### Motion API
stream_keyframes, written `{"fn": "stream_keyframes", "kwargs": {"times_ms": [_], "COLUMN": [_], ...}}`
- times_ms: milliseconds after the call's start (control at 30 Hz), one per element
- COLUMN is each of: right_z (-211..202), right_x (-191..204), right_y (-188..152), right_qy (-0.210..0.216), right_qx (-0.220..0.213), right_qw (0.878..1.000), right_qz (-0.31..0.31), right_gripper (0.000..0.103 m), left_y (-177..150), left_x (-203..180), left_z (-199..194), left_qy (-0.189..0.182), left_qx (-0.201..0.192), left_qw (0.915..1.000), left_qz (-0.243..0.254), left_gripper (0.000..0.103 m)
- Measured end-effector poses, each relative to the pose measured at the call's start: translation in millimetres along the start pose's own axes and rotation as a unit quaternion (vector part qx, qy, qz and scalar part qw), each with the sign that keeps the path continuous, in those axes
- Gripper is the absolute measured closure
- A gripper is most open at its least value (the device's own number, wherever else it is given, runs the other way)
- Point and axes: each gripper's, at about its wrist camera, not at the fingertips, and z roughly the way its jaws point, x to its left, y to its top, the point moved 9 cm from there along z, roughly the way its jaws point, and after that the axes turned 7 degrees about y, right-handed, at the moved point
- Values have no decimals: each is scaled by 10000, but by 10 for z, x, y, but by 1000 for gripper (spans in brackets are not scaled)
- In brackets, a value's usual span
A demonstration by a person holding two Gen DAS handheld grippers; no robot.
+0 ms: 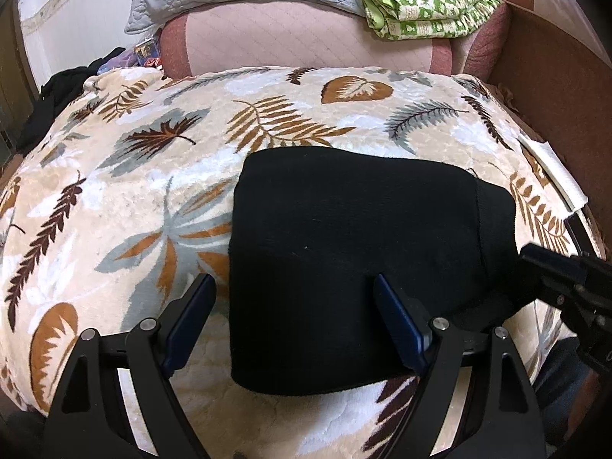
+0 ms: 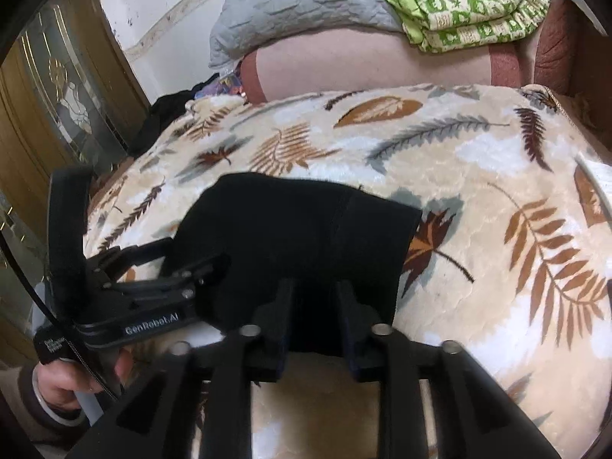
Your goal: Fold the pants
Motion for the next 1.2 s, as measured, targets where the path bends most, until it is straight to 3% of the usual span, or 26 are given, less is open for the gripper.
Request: {"fn": "stream_keyframes", "kwargs": {"times_ms": [467, 1200], "right_z": [-15, 46], "right_x": [-45, -71], "right_y": [104, 98], "right_qy": [-49, -142], "right_qx": [-125, -92], "right_qw": [9998, 9996], "right_qz": [176, 211], "right_gripper": [58, 49], "left_y": [89, 76], "left_x": [103, 200], "left_z": [-82, -37], "left_qy": [-111, -148], "left_qx": [53, 141], "left_qw": [9997, 9991], "left_qz": [-233, -376], "left_gripper": [18, 18]}}
